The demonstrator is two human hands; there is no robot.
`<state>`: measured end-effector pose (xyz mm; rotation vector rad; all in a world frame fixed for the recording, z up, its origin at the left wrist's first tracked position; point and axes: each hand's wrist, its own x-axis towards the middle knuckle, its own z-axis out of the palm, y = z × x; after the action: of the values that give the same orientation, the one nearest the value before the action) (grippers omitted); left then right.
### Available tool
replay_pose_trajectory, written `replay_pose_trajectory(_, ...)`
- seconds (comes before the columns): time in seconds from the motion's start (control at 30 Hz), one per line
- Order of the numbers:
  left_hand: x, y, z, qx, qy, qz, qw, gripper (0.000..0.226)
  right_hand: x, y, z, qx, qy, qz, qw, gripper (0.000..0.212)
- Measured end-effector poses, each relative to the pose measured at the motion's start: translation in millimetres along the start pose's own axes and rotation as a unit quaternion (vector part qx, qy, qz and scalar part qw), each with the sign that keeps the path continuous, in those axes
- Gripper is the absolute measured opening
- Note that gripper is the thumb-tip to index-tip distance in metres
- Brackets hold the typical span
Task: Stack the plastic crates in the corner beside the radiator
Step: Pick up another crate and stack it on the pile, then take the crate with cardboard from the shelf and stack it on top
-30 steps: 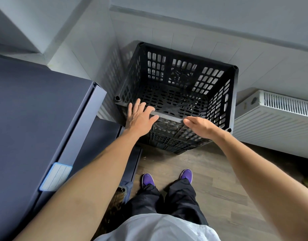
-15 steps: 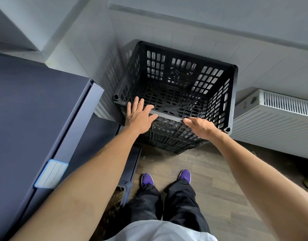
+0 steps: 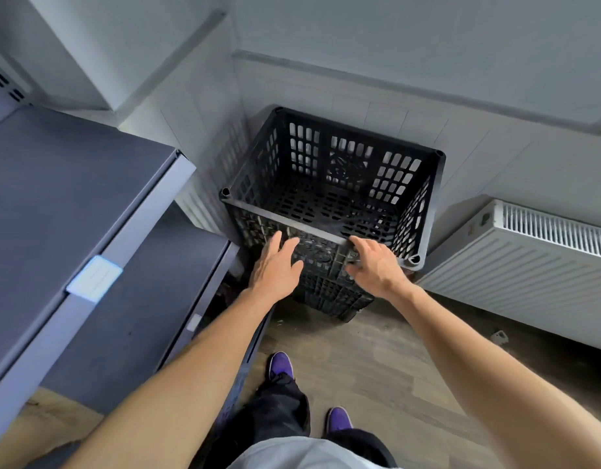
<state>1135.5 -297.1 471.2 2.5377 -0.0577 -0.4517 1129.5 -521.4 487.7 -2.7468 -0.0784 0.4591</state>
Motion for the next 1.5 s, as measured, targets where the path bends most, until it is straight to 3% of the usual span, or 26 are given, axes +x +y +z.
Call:
replay_pose_trajectory(0.1, -32.4, 10.8, 25.2, 0.001, -0.015, -0.023, 1.000, 0.048, -30.9, 10.8, -1.2, 0.001, 0.025, -0.037, 0.999, 0.065)
replay_pose_trajectory(0.27, -86.2, 20.1, 70.1, -0.021, -0.021, -0.053, 0.998, 0.046, -69.6, 30.6, 3.3, -0.010, 0.000, -0.076, 0.997, 0.055)
replay_pose_trajectory(0.5, -171.6, 6.3, 105.3, -0.052, -0.009, -0.149, 0.987, 0.044, -102.7, 17.9, 38.8, -0.043, -0.158, -0.129, 0.978, 0.048)
replay_pose_trajectory(0.63, -222.8, -18.4, 111.9, -0.076, -0.004, -0.232, 0.970, 0.046, -119.7, -4.7, 69.5, -0.060, -0.234, -0.177, 0.954, 0.047)
replay_pose_trajectory(1.1, -334.8, -85.9, 127.9, -0.132, 0.021, -0.377, 0.917, 0.050, -164.4, -98.9, 159.1, -0.112, -0.314, -0.268, 0.904, 0.043)
replay_pose_trajectory(1.5, -433.7, -192.6, 147.8, -0.132, -0.012, -0.392, 0.910, 0.053, -237.4, -180.9, 264.4, -0.139, -0.356, -0.276, 0.882, 0.044)
